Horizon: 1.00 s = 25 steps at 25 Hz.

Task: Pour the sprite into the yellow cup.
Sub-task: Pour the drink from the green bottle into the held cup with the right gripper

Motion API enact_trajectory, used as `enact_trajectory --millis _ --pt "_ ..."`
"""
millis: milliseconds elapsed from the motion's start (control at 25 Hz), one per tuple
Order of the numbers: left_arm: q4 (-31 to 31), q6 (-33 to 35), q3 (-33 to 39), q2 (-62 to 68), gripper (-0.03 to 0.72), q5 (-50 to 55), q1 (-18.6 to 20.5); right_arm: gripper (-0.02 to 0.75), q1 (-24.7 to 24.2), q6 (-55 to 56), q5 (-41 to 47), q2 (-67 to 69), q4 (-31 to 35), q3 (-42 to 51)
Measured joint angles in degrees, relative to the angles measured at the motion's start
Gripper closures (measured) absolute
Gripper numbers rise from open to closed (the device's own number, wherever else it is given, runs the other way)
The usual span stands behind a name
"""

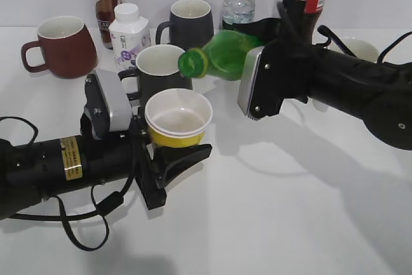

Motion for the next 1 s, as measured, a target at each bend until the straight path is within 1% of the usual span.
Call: enact_trajectory --millis 360,720,1000 --pt "2.5 0.0 0.0 0.0 0.267 0.1 0.0 0.29 0.0 -8.9 0.0 0.0 -0.1 0.0" --pt "3.2 -0.1 0.0 0.0 0.268 0.1 0.0 0.29 0.0 -14.0 0.0 0.0 -0.1 0.0" --pt "5.0 -0.2 0.0 0.0 0.268 0.1 0.0 0.29 0.0 -17.1 0.0 0.0 -0.5 0.0"
